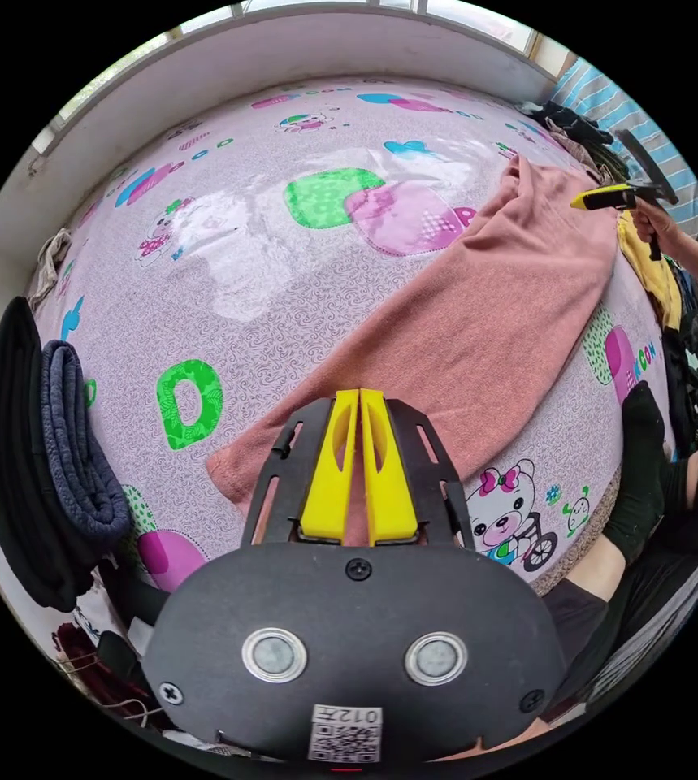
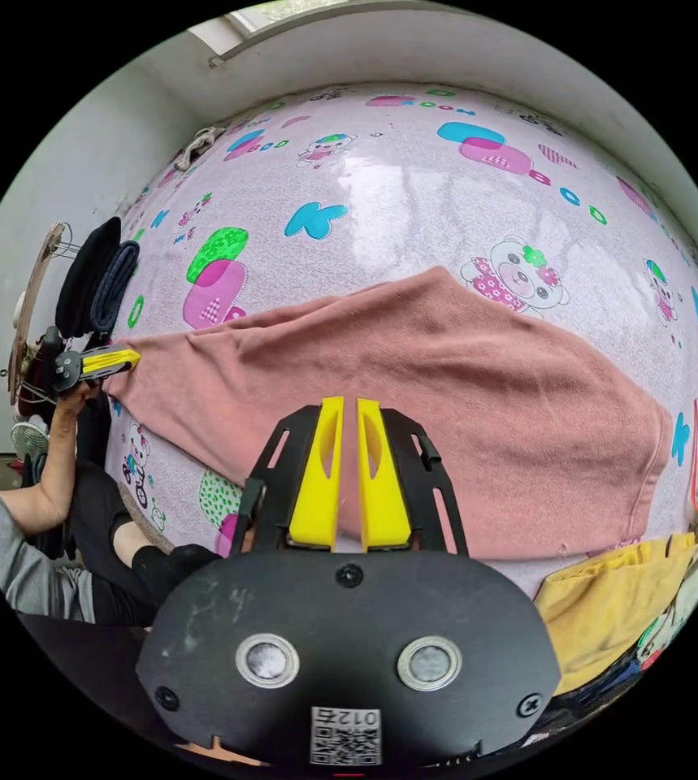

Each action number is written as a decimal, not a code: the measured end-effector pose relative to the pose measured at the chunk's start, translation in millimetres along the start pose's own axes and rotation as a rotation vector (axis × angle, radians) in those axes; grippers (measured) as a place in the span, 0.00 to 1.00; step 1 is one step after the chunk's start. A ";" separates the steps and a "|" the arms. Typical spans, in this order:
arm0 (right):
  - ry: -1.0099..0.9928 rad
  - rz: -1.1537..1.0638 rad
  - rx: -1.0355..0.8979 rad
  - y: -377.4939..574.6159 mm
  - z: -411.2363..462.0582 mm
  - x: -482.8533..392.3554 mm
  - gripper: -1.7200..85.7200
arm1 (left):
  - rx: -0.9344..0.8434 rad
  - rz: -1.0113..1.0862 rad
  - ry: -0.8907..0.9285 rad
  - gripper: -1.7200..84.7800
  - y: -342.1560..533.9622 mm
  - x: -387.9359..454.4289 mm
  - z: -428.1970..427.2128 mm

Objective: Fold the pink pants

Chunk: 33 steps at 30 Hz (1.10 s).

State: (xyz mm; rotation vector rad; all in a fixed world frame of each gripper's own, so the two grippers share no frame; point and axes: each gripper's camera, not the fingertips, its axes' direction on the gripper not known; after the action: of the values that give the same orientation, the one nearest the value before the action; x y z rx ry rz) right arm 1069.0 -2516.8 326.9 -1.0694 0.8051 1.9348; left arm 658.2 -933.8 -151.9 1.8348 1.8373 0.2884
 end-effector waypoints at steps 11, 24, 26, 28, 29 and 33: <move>0.106 -0.057 -0.031 -28.3 2.8 -52.5 0.03 | 0.172 -0.205 -0.057 0.03 35.1 2.2 13.9; 0.140 -0.013 -0.142 -170.3 -63.8 -73.0 0.10 | 0.163 -0.028 0.087 0.03 -28.9 56.1 16.5; 0.206 -0.065 -0.247 -203.0 -52.2 -91.7 0.11 | 0.152 -0.021 0.114 0.03 -41.1 59.4 23.5; 0.250 -0.115 -0.327 -220.5 -39.7 -107.4 0.11 | 0.144 -0.009 0.135 0.03 -49.7 61.2 28.8; 0.271 -0.147 -0.385 -229.0 -29.9 -117.1 0.11 | 0.135 -0.006 0.130 0.03 -53.6 61.7 32.2; 0.340 -0.205 -0.528 -244.1 -2.7 -138.7 0.09 | 0.116 -0.012 0.145 0.03 -58.5 55.8 44.0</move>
State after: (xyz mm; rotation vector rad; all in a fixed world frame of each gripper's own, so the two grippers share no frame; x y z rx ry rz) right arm 1326.1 -2439.9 409.5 -1.7577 0.3322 1.8555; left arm 632.7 -891.9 -229.9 1.9240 2.0007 0.3247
